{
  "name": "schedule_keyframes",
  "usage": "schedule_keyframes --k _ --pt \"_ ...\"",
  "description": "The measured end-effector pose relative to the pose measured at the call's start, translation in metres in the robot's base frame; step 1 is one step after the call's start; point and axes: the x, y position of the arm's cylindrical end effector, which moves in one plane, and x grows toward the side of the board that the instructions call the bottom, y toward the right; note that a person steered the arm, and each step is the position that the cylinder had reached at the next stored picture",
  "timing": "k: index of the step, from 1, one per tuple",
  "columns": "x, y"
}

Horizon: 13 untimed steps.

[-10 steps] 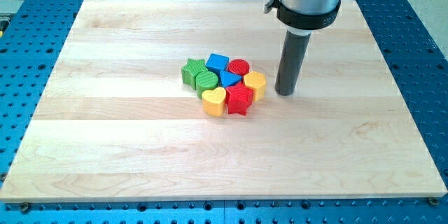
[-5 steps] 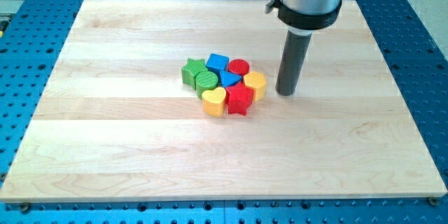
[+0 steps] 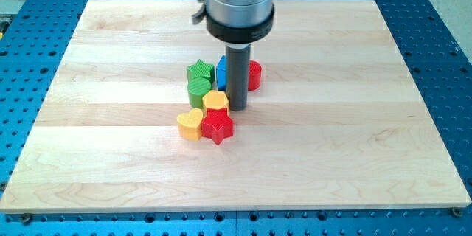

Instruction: Place the triangle at the top left corner of the board

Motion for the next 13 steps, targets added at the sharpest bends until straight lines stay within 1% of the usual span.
schedule_keyframes --k 1,2,3,4,5,6,7,8,9,10,11,12,13 --pt "-0.037 0.006" --pt "-0.053 -0.031" --pt "-0.095 -0.043" --pt "-0.118 -0.073" --pt "-0.091 -0.096" --pt "-0.075 -0.126" --pt "-0.096 -0.148" --pt "-0.076 -0.153" --pt "-0.060 -0.118" --pt "-0.086 -0.108" --pt "-0.108 -0.126" --pt "-0.083 -0.119" --pt "-0.064 -0.093"
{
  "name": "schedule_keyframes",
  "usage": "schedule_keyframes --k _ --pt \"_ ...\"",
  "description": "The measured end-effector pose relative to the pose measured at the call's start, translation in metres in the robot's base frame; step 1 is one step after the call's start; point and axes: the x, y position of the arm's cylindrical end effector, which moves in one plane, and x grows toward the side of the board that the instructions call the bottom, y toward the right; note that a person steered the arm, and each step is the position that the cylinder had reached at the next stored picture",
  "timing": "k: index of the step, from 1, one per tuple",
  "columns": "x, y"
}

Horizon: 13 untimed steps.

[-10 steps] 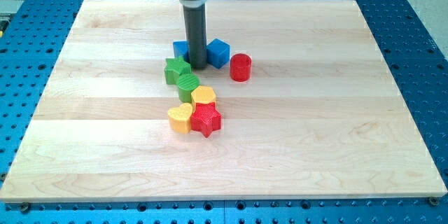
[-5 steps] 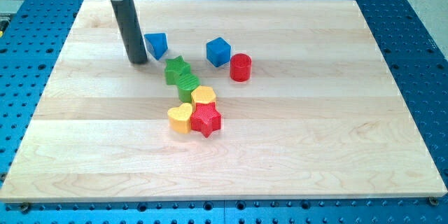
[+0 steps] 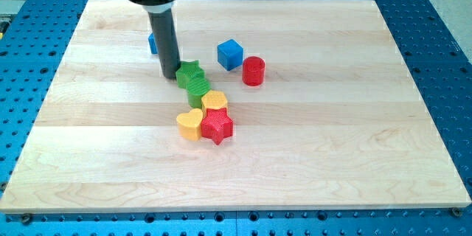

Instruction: Place the triangle at the top left corner of the board

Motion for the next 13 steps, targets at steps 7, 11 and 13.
schedule_keyframes --k 7,11,13 --pt "-0.054 -0.130" --pt "-0.100 -0.129" --pt "-0.103 -0.071"
